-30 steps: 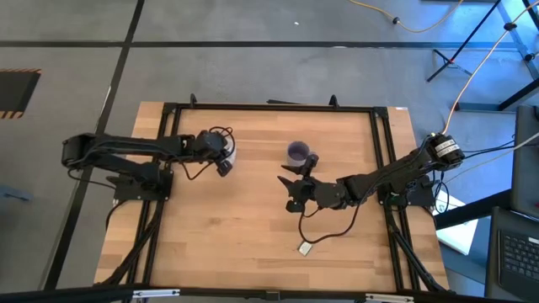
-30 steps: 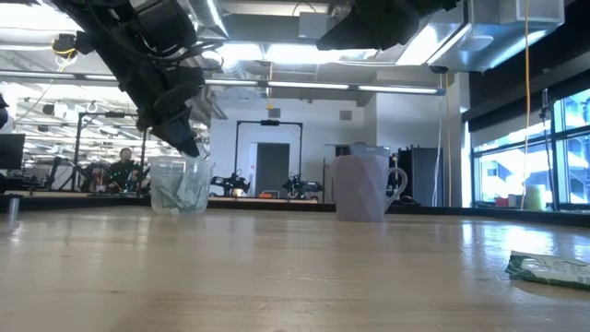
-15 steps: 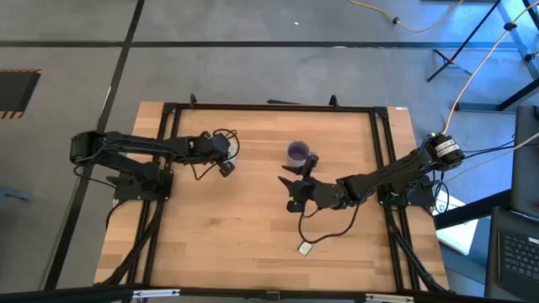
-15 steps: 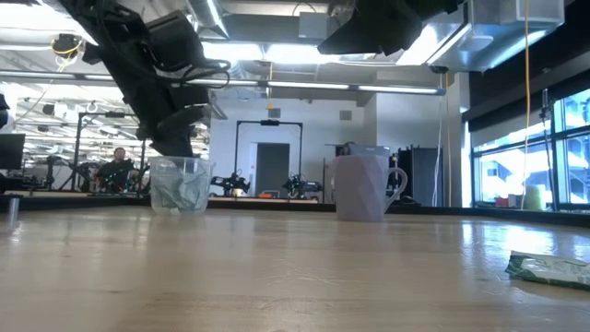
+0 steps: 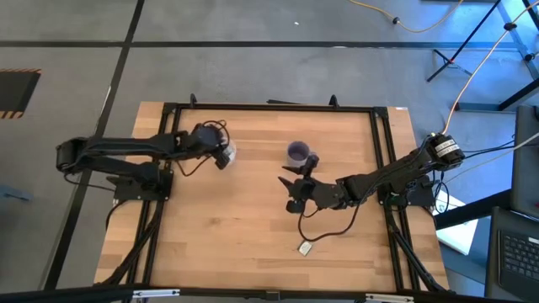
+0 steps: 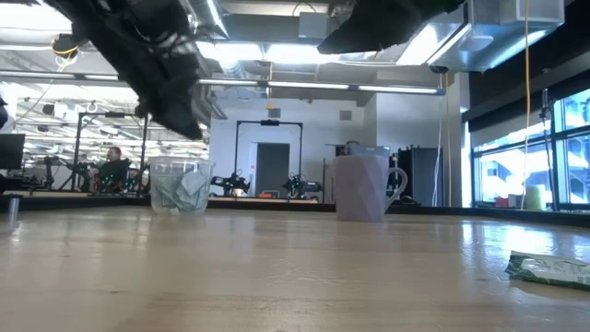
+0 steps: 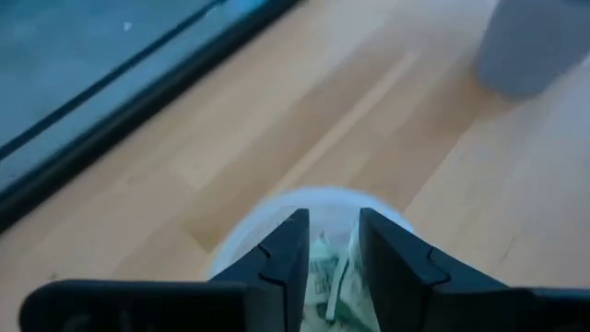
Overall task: Pick and place Stevia / Truvia into bins
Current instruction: Put the green stevia packet into the transparent container
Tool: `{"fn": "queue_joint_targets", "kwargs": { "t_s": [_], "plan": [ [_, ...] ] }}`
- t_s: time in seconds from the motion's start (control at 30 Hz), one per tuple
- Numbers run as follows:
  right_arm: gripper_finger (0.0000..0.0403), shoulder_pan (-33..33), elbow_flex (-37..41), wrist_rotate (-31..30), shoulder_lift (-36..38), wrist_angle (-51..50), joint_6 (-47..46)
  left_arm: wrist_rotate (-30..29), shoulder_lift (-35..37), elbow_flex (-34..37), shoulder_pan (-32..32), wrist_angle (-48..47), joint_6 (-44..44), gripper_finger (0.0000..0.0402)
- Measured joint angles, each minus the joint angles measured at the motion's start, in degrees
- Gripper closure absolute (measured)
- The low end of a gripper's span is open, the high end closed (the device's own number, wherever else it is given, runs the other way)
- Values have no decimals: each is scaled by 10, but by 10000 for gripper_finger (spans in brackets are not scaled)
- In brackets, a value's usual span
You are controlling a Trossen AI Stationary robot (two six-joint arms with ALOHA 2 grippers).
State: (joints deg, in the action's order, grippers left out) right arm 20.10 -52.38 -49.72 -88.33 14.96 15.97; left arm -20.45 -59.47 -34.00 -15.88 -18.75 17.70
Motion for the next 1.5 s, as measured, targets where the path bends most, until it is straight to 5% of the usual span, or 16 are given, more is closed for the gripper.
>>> {"fn": "queue_joint_targets", "kwargs": {
  "t_s": [0.17, 0.4, 0.47, 0.9, 1.23, 1.5],
  "plan": [
    [228, 0, 0, 77, 0, -56, -92, 27, 53, 0, 16, 18, -10, 313],
    [228, 2, 0, 390, 0, -177, -299, 114, 66, 0, 61, 81, -73, 315],
    [228, 11, 0, 437, 0, -207, -358, 116, 62, 0, 75, 101, -88, 315],
    [228, 97, 0, 388, -39, -274, -494, 115, 55, 0, 103, 136, -115, 315],
    [231, 130, 0, 371, -117, -272, -486, 111, 55, 0, 103, 143, -115, 317],
    [275, 145, 0, 383, -137, -268, -488, 111, 55, 0, 103, 143, -115, 316]
  ]
}}
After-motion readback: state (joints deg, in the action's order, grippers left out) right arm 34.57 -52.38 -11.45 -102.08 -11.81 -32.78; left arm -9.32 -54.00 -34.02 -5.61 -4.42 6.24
